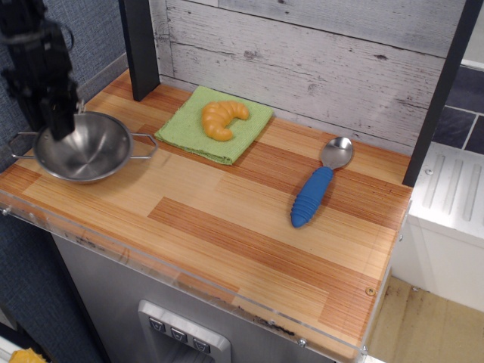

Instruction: Pick up the pot and place it on the middle left of the table

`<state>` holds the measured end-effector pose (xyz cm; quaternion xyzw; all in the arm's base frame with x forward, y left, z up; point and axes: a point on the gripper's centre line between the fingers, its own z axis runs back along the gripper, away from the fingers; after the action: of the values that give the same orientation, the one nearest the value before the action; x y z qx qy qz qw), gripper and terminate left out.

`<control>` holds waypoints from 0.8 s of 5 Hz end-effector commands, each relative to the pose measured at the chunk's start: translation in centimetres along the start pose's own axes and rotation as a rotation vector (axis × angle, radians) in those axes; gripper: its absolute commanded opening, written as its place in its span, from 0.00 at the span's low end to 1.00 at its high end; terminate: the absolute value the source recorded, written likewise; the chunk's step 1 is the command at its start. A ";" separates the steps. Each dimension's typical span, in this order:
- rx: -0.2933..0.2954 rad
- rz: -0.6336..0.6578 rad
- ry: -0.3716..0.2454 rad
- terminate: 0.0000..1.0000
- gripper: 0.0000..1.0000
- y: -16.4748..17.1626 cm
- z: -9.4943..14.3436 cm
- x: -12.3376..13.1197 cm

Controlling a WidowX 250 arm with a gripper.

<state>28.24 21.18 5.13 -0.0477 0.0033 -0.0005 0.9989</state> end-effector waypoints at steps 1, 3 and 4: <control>-0.077 -0.219 -0.216 0.00 1.00 -4.5 6.3 0.7; 0.038 -0.185 -0.169 0.00 1.00 -11.9 6.8 0.1; 0.114 -0.127 -0.145 0.00 1.00 -14.2 5.5 0.6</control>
<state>30.27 7.07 9.92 -0.0020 -0.0417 -0.0566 0.9975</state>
